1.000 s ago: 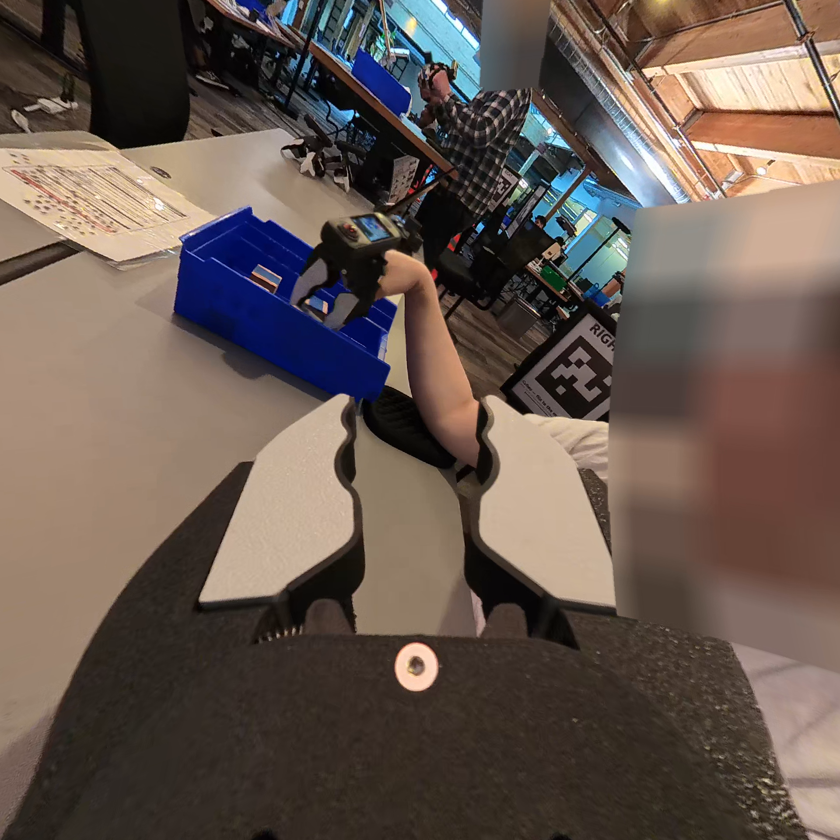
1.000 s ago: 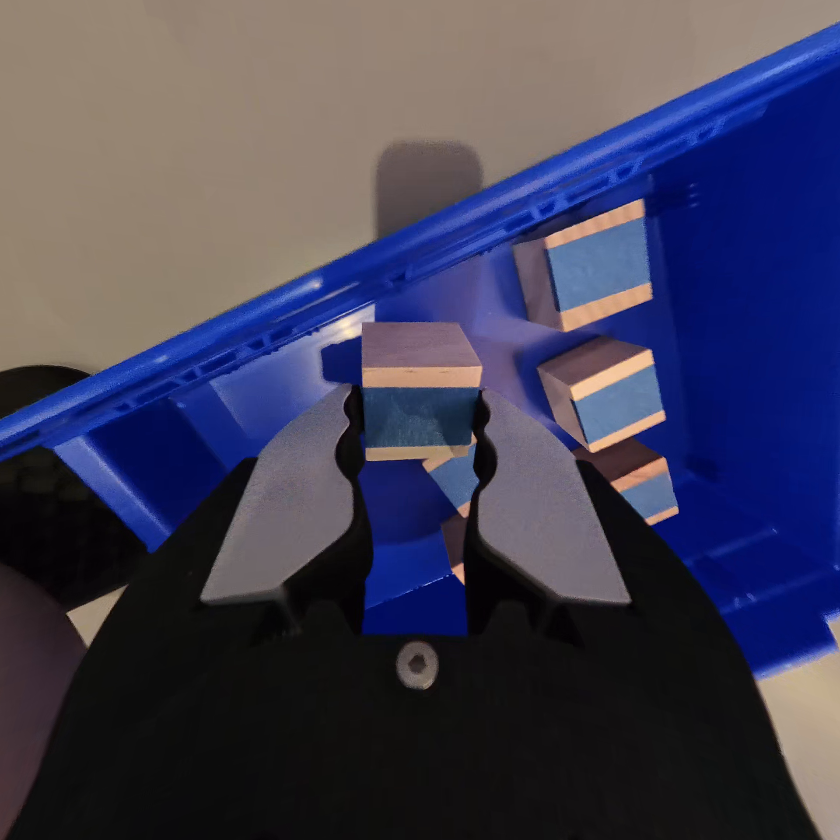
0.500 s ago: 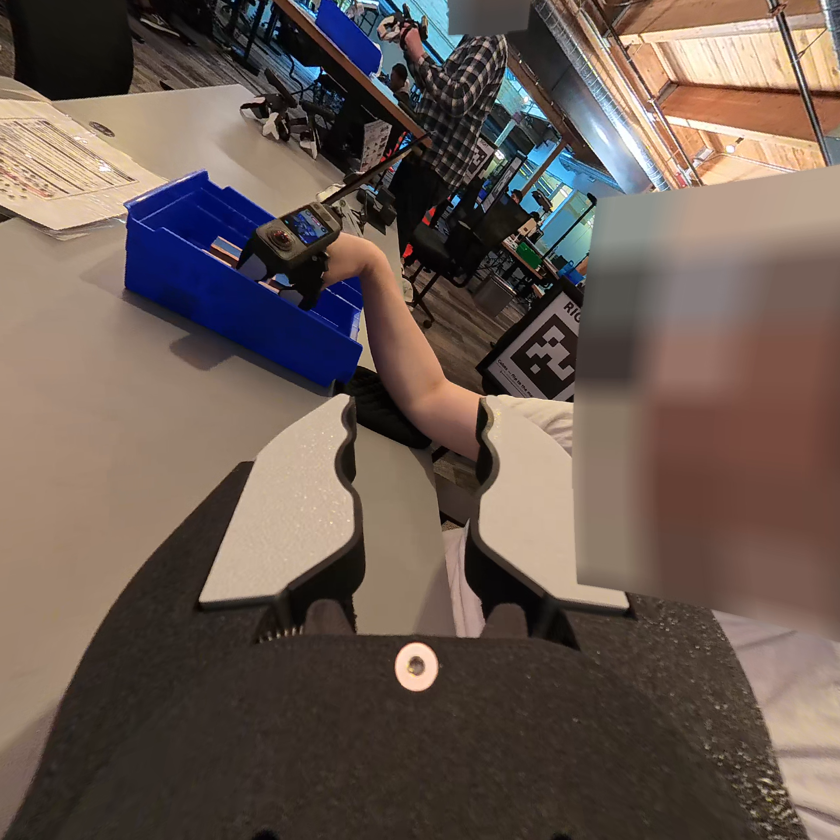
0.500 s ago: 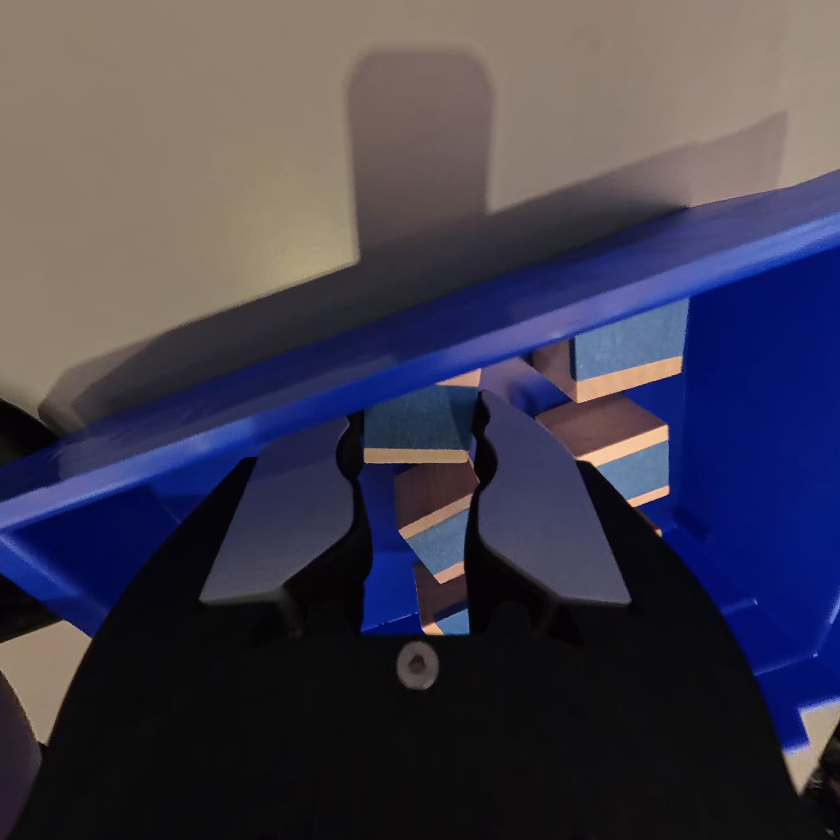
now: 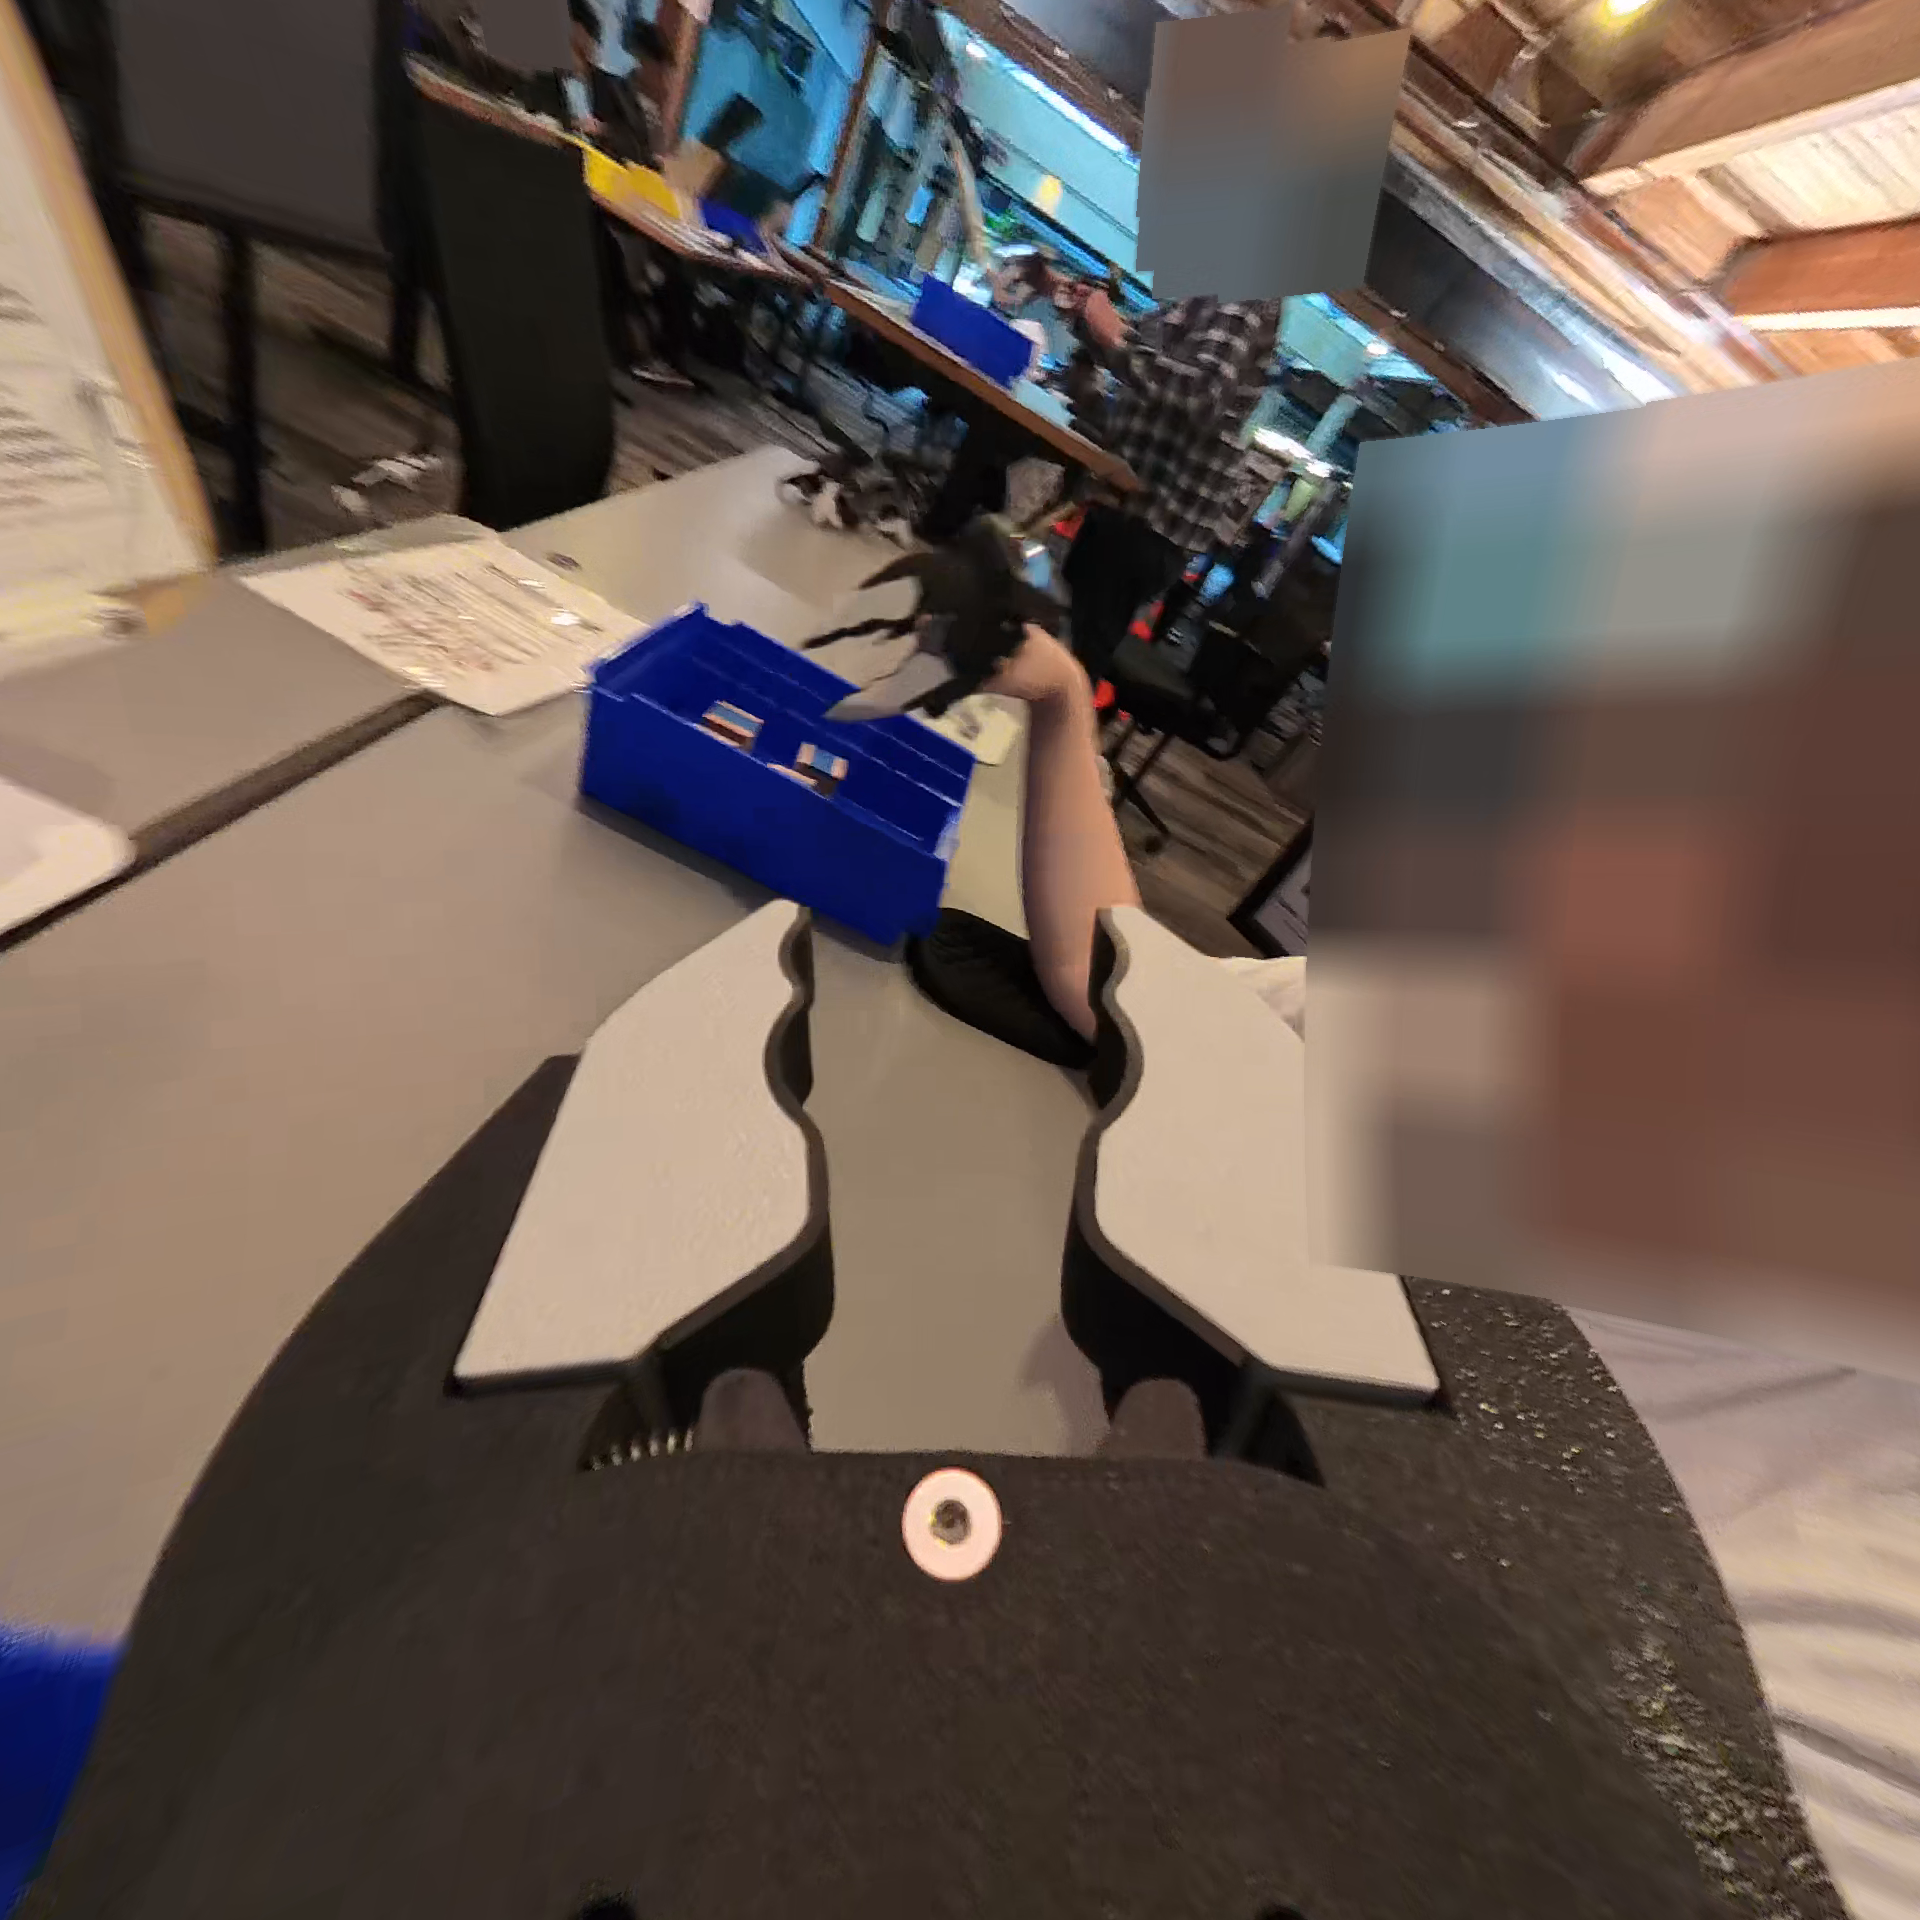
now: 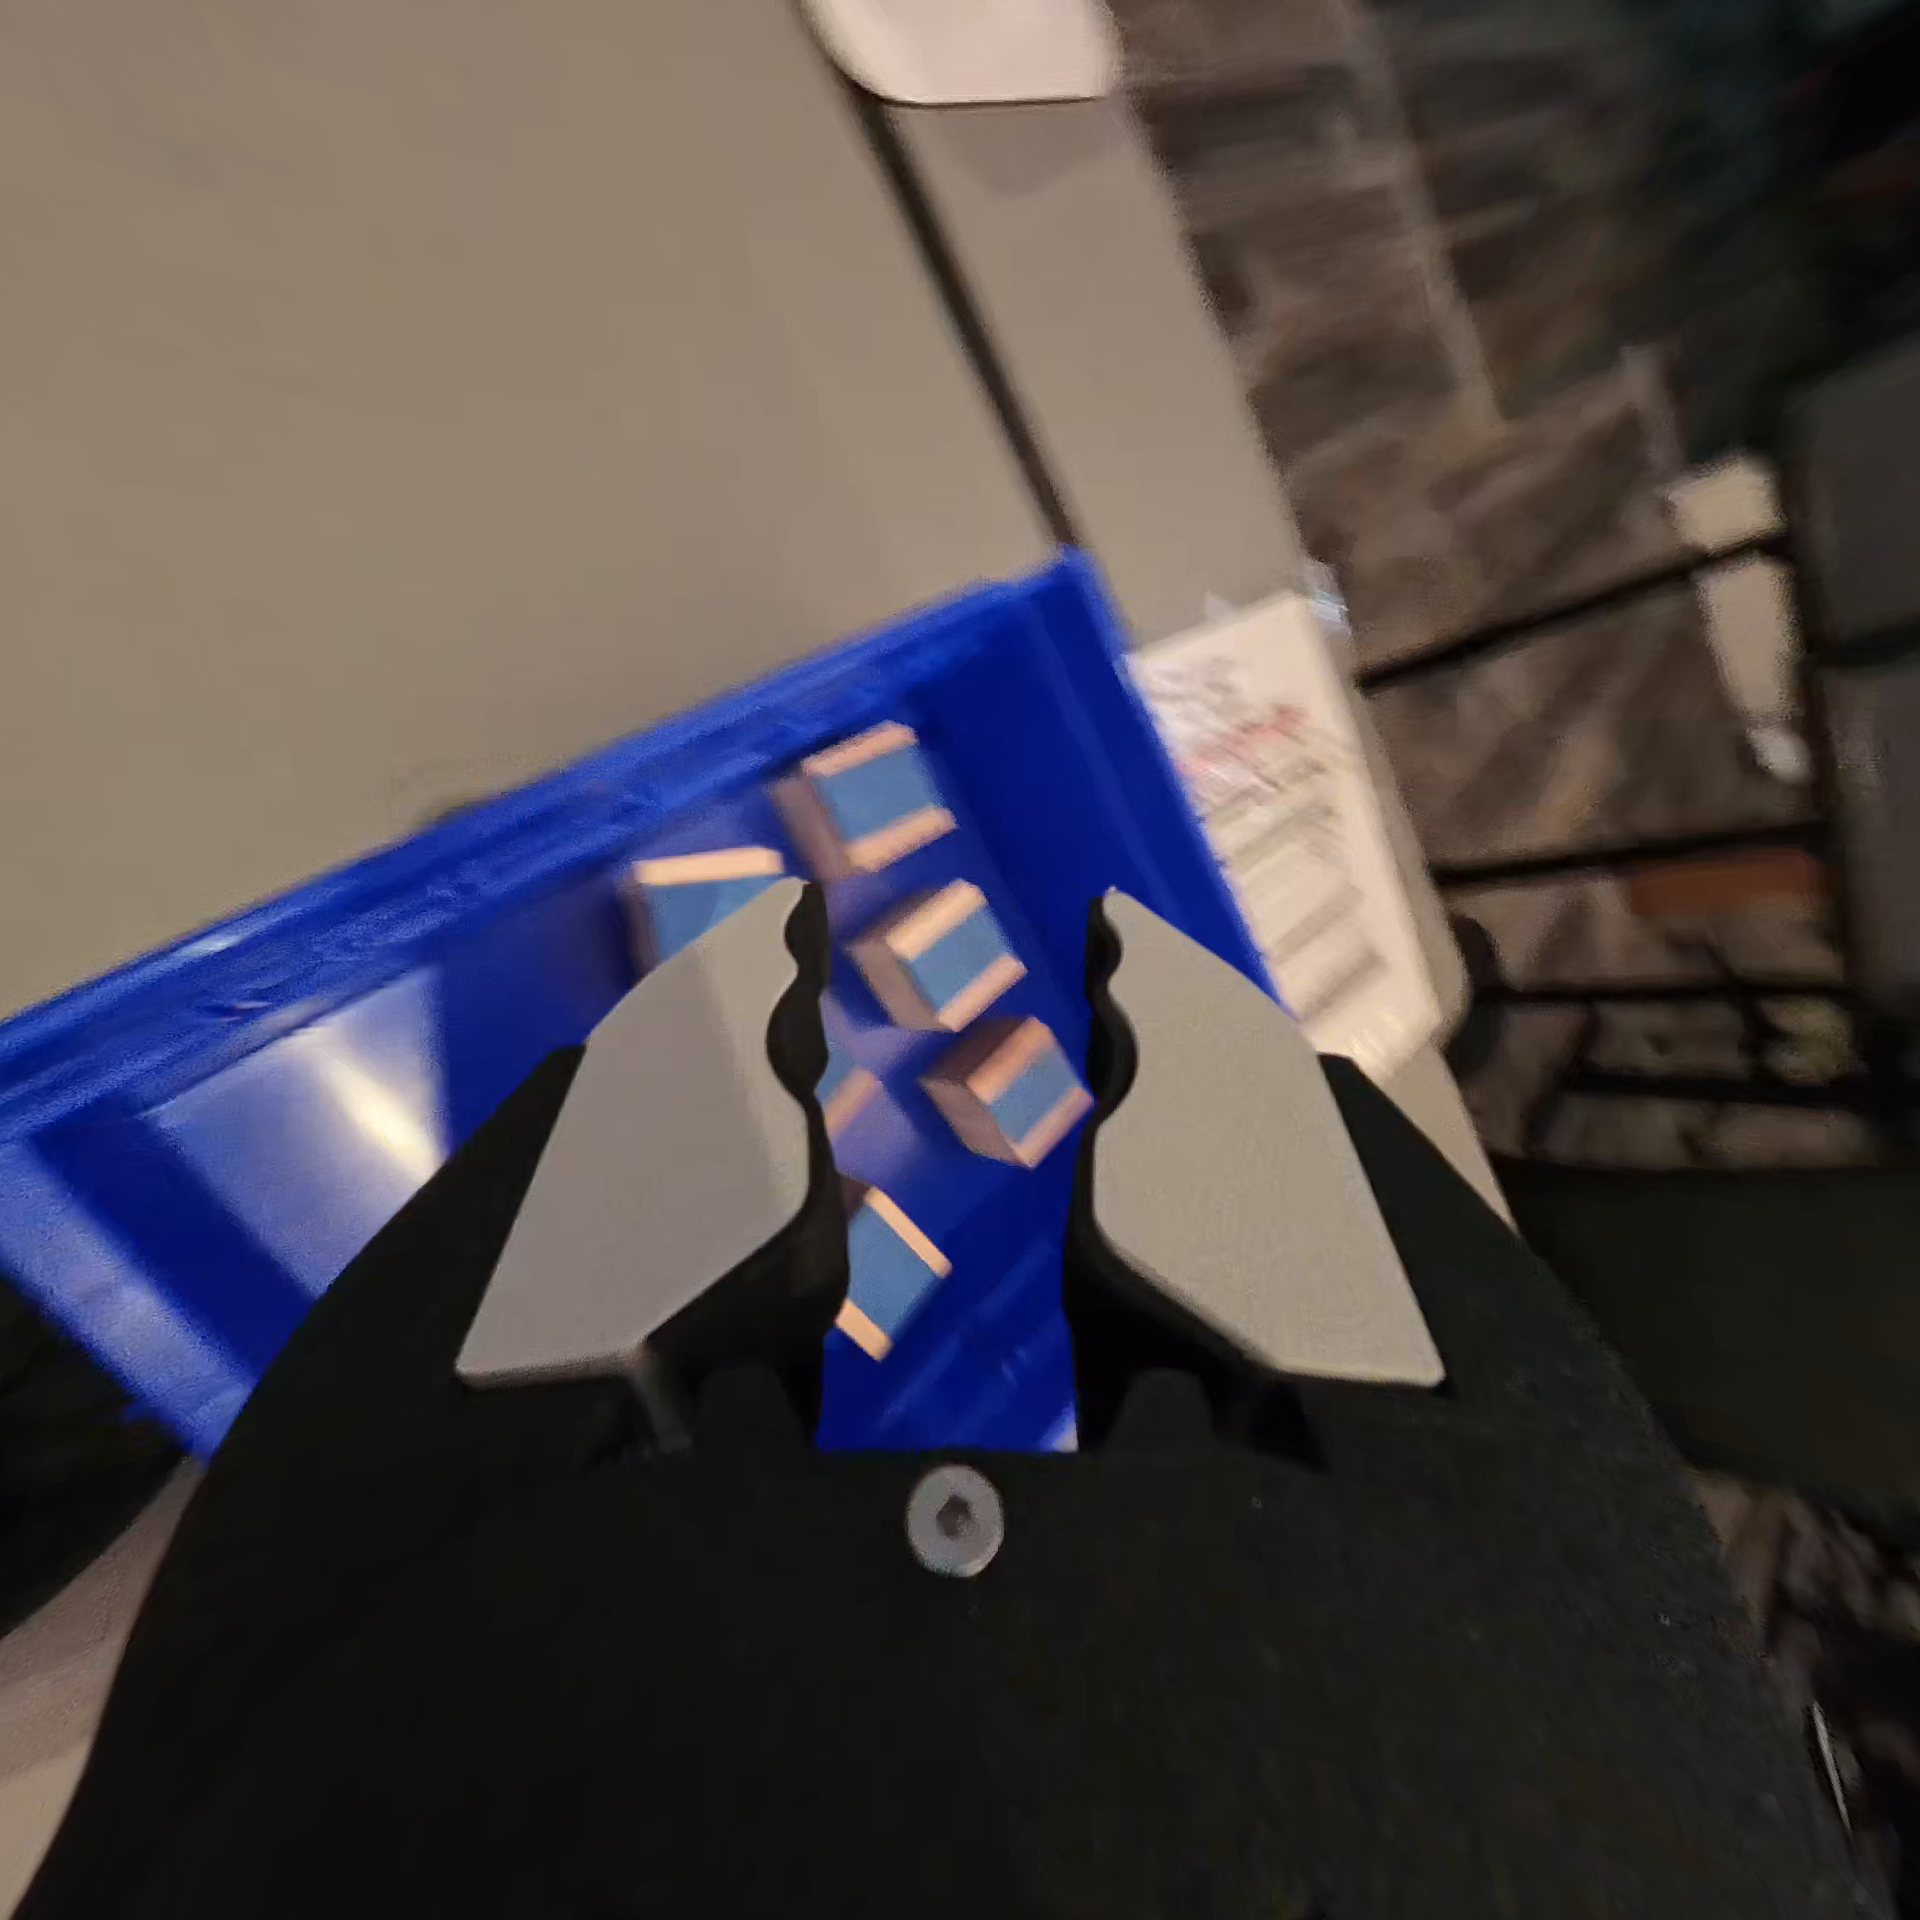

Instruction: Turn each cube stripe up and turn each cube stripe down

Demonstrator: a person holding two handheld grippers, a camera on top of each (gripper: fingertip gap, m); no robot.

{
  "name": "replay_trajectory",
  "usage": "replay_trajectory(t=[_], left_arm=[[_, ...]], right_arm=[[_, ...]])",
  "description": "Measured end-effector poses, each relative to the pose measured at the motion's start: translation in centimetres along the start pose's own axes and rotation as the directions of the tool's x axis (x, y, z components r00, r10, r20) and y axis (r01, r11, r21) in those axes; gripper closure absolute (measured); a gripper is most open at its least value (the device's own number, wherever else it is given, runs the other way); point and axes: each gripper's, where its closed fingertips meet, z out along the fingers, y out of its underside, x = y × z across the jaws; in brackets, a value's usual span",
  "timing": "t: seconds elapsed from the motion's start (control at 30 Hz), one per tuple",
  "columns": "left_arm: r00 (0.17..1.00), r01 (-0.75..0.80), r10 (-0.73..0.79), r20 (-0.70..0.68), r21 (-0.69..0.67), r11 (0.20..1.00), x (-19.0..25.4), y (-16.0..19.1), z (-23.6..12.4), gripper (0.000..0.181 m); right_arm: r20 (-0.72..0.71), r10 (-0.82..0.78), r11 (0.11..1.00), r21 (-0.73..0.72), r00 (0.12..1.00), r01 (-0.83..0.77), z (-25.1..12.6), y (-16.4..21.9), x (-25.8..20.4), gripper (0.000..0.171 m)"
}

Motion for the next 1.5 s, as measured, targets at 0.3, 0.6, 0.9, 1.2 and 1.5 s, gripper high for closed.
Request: replay_trajectory(t=[0.3,0.6,0.9,1.2,1.5], left_arm=[[0.503,0.189,-0.149,0.851,0.06,0.98,-14.1,4.2,-17.5,0.123],[0.009,0.439,-0.167,0.986,0.147,0.886,-19.1,10.9,-27.4,0.096],[0.028,0.668,-0.167,0.985,0.106,0.736,-22.1,16.5,-26.3,0.112],[-0.006,0.828,-0.218,0.976,0.127,0.547,-22.7,21.1,-25.2,0.154],[0.119,0.866,-0.106,0.987,-0.051,0.498,-22.1,21.2,-20.0,0.175]], right_arm=[[-0.361,0.524,0.737,-0.261,0.771,-0.623,-1.8,14.9,6.5,0.12],[-0.227,0.713,0.51,-0.481,0.664,-0.713,2.8,20.0,1.5,0.119],[-0.116,0.851,0.388,-0.518,0.512,-0.763,3.8,18.5,-0.3,0.164],[-0.172,0.878,0.289,-0.552,0.446,-0.782,3.7,17.9,-0.9,0.165],[-0.078,0.927,0.237,-0.636,0.367,-0.735,5.0,12.9,-3.9,0.163]])
